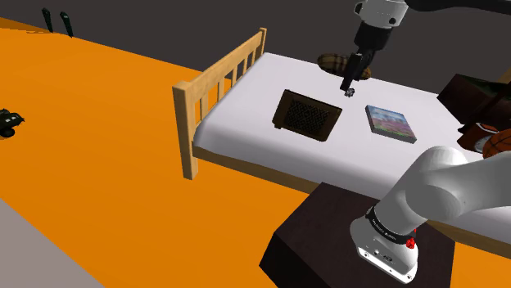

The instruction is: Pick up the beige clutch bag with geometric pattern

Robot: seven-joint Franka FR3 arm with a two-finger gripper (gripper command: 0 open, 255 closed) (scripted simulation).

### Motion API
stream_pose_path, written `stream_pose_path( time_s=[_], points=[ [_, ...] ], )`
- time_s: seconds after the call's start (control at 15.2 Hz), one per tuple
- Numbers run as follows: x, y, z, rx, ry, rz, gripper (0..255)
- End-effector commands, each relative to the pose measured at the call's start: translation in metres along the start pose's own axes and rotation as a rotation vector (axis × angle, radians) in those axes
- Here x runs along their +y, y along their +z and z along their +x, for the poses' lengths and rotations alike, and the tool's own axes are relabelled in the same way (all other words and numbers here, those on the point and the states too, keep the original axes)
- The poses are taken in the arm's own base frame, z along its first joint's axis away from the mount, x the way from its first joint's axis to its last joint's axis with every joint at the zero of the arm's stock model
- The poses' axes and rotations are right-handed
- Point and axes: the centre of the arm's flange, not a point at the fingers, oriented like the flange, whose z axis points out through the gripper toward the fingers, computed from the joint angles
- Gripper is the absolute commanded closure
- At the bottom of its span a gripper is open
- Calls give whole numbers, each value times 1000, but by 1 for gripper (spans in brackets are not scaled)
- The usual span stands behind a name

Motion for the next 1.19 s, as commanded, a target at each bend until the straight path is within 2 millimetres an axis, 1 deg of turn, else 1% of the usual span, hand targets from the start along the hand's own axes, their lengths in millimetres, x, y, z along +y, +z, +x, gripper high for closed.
stream_pose_path(
  time_s=[0.0,0.26,0.59,1.12],
  points=[
    [0,0,0,0,0,0,0],
    [29,31,29,31,-85,15,0],
    [60,68,71,70,-190,35,0],
    [100,125,146,133,-360,66,0]
  ],
)
